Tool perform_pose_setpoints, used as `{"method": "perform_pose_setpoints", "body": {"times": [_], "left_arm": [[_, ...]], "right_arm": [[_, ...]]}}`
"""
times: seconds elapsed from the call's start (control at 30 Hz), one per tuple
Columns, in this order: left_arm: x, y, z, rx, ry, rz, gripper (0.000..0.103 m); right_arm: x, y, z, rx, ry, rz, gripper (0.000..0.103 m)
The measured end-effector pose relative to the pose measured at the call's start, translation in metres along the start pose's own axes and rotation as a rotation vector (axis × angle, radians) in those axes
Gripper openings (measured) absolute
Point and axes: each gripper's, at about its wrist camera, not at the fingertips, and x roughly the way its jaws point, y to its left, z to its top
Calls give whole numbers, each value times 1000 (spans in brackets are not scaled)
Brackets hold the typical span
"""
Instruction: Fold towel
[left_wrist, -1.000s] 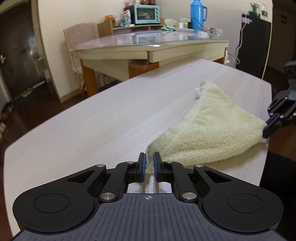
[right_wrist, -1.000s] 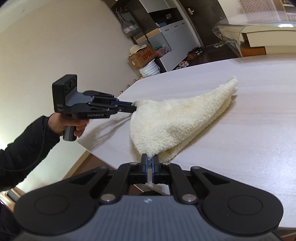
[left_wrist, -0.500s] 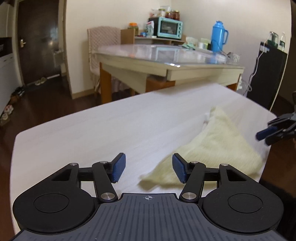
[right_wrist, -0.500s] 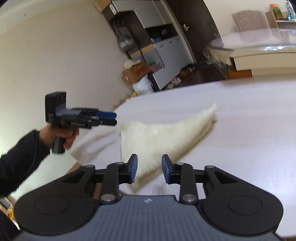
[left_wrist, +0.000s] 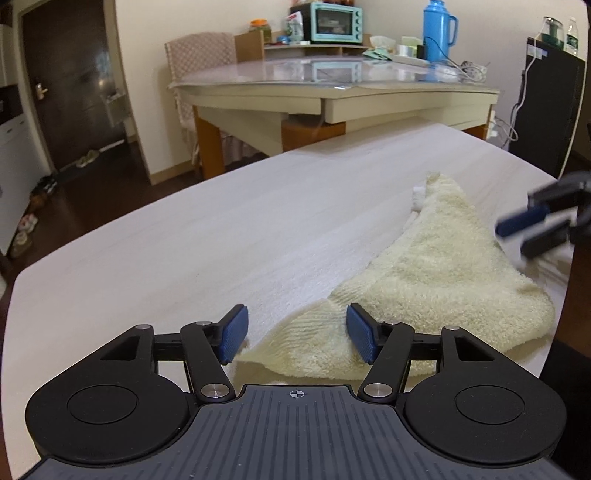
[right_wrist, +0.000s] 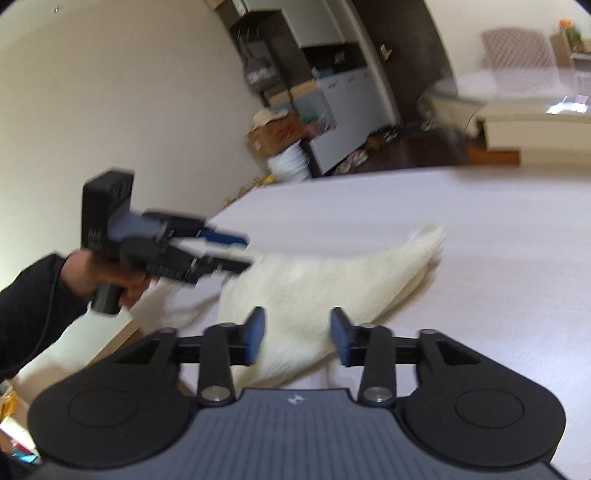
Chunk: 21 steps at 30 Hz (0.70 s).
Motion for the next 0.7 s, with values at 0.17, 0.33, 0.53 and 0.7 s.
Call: {"method": "perform_pose_setpoints", "body": {"times": [0.17, 0.33, 0.53, 0.7], "left_arm": [[-1, -5, 3, 17, 10, 24, 67], [-2, -4, 3, -2, 8, 35, 73], [-37, 1, -6, -93, -69, 80, 92], [-48, 1, -20, -163, -31, 53, 92]], "right_arm": [[14, -7, 25, -72, 39, -74, 58], [49, -15, 36, -113, 164, -110, 66], [24, -25, 34, -65, 77, -124, 73], [8, -35, 28, -79, 70, -187, 77]]}}
